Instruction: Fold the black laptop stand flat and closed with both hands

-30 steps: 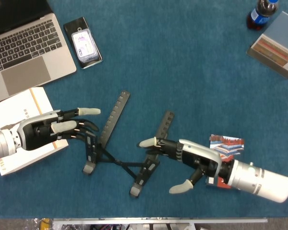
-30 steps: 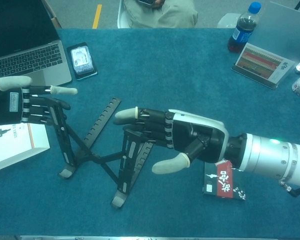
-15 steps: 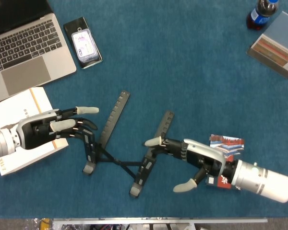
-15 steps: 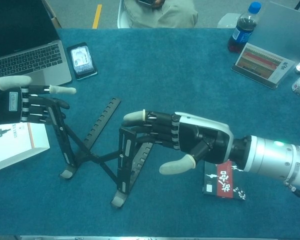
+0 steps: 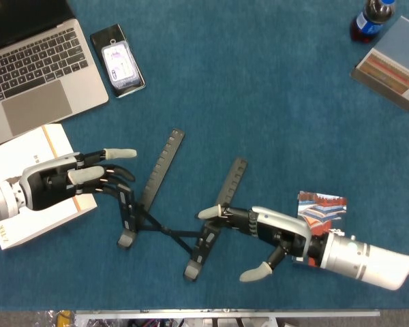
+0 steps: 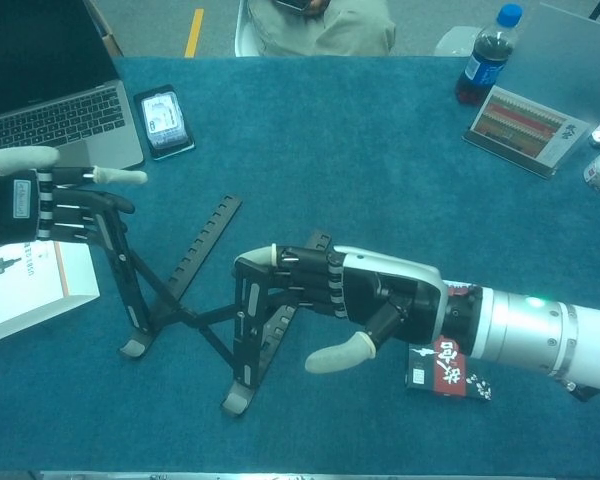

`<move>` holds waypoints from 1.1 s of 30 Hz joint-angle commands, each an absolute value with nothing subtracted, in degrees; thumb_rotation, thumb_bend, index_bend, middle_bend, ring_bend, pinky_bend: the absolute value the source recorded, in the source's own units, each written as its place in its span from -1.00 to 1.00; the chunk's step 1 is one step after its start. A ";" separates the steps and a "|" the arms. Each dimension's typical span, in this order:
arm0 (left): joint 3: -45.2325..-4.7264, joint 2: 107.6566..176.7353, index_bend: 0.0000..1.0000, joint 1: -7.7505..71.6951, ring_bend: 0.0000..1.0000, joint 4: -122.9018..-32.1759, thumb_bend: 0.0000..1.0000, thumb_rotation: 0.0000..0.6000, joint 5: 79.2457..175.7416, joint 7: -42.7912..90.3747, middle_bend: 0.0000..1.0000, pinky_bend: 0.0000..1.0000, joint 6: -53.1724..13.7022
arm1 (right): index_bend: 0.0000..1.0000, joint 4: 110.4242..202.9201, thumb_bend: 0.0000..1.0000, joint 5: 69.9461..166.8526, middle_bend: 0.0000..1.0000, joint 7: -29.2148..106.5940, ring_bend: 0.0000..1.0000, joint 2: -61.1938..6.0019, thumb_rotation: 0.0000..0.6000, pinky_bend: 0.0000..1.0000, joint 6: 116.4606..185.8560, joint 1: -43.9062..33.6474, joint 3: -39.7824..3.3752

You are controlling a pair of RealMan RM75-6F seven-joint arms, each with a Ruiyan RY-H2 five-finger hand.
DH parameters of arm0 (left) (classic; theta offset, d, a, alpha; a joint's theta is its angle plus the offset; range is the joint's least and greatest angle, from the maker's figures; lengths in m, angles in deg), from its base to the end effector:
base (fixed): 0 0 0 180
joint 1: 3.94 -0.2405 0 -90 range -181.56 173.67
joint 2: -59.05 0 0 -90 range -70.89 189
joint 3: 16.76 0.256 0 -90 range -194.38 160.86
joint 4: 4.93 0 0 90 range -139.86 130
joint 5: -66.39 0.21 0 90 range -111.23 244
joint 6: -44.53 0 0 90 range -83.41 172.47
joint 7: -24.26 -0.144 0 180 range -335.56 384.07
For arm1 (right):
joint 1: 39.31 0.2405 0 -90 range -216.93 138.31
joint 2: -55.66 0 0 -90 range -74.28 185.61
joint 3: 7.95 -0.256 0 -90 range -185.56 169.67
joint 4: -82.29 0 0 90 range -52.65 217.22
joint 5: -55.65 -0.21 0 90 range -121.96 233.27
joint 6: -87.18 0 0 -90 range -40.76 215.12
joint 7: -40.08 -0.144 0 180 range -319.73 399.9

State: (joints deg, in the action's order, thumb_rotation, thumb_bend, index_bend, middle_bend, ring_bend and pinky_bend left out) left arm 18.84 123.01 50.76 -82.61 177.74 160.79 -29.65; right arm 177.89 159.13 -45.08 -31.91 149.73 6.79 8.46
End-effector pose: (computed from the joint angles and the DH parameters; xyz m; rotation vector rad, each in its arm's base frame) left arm -0.2416 0.2667 0.1013 0.9389 2.6458 0.7441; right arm -0.1163 -0.1819 -0.0470 -1.2517 2.1918 -0.9235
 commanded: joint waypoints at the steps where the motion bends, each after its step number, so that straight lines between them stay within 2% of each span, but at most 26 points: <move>1: 18.79 122.93 -0.77 50.80 -0.48 -82.67 -0.51 0.33 177.69 160.76 -0.41 -0.46 -29.55 | -0.73 177.63 -0.85 159.22 -0.84 -44.91 -1.00 -32.12 1.00 -0.91 149.81 6.66 8.70; 20: 18.51 122.66 -0.77 51.06 -0.48 -82.93 -0.51 0.34 177.49 160.81 -0.41 -0.46 -28.76 | -0.73 174.52 -0.85 160.70 -0.84 -45.76 -1.00 -34.35 1.00 -0.93 150.83 6.09 10.74; 33: 18.32 122.64 -0.78 51.22 -0.48 -82.66 -0.51 0.33 177.43 161.22 -0.41 -0.46 -28.41 | -0.73 175.28 -0.85 159.38 -0.84 -44.33 -1.00 -32.07 1.00 -0.95 151.57 5.50 11.25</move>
State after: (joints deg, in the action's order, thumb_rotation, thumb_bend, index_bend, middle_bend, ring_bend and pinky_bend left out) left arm 18.32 122.65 51.21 -82.66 177.43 161.21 -28.43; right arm 175.15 159.56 -44.52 -32.31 151.51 5.62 11.15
